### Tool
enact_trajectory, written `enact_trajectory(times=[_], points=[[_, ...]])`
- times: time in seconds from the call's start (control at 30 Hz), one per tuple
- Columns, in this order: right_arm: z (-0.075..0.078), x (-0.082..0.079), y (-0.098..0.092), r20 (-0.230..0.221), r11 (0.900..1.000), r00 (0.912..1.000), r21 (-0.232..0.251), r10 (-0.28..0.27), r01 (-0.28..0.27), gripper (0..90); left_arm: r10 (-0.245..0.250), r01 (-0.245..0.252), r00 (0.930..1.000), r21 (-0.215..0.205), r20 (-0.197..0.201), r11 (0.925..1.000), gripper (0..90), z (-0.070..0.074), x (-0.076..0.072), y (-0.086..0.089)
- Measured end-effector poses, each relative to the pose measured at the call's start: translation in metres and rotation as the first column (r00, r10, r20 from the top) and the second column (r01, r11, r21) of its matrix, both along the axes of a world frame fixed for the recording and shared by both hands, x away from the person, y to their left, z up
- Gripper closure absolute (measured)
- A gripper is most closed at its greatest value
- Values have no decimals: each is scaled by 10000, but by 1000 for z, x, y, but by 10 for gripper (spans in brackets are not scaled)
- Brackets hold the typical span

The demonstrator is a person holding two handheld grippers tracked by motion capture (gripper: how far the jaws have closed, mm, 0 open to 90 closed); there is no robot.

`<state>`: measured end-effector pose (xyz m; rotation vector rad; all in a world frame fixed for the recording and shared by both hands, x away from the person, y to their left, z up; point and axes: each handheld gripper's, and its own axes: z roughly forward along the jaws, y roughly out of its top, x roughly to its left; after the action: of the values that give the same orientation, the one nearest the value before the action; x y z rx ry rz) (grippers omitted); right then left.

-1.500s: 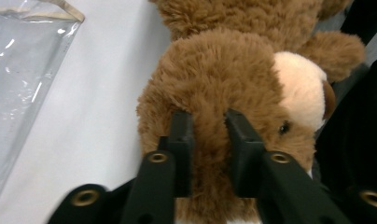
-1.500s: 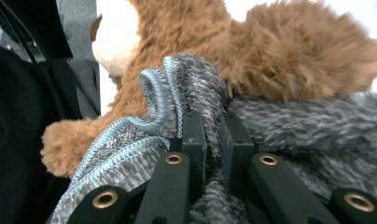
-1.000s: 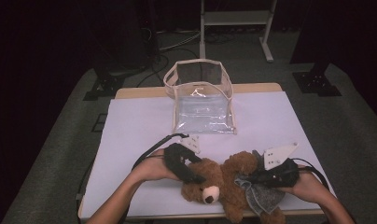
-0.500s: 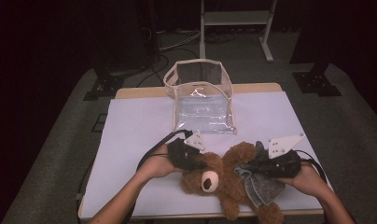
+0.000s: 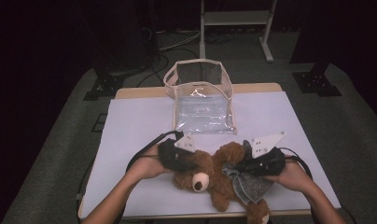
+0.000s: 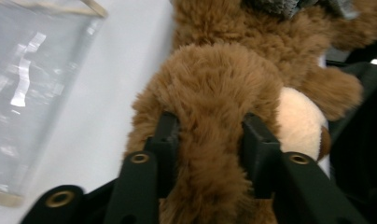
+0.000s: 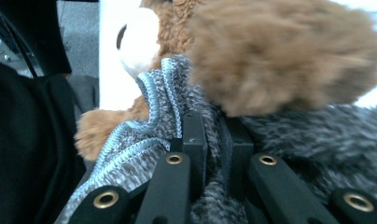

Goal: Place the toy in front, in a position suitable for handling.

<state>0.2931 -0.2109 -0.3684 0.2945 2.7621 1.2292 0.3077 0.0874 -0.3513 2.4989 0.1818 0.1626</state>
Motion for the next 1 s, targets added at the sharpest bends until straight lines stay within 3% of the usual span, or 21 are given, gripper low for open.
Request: enact_trajectory(times=[0.1,0.33,0.47,0.53,0.67,0.83,0.93,1.0], points=[[1,-12,1,120,10000,9999,12,98,-98,820,-179,182,9998,-273,126,9995,568,0,-13,4],[13,-23,-21,121,9999,9998,-121,125,-124,819,-515,532,9966,-260,638,9982,540,-3,-37,5],[27,-16,-33,286,9996,9994,-200,-190,196,819,-639,661,9953,-273,722,9974,536,-4,-41,7],[31,-9,-30,276,9997,9995,-195,-133,138,818,-718,737,9948,-238,727,9970,528,-4,-42,7],[20,0,-15,-97,9966,9998,-812,150,-157,818,-699,710,9955,-153,641,9974,496,-4,-42,7],[9,-7,-16,-551,9975,9982,-651,237,-272,818,-790,791,9969,-335,64,9963,414,2,-36,9],[4,-15,-17,-569,9973,9978,-630,349,-385,819,-1047,1036,9938,-314,-363,9941,390,6,-34,7],[3,-20,-18,-512,9971,9979,-628,406,-438,819,-1200,1194,9919,-170,-415,9927,375,8,-34,4]])
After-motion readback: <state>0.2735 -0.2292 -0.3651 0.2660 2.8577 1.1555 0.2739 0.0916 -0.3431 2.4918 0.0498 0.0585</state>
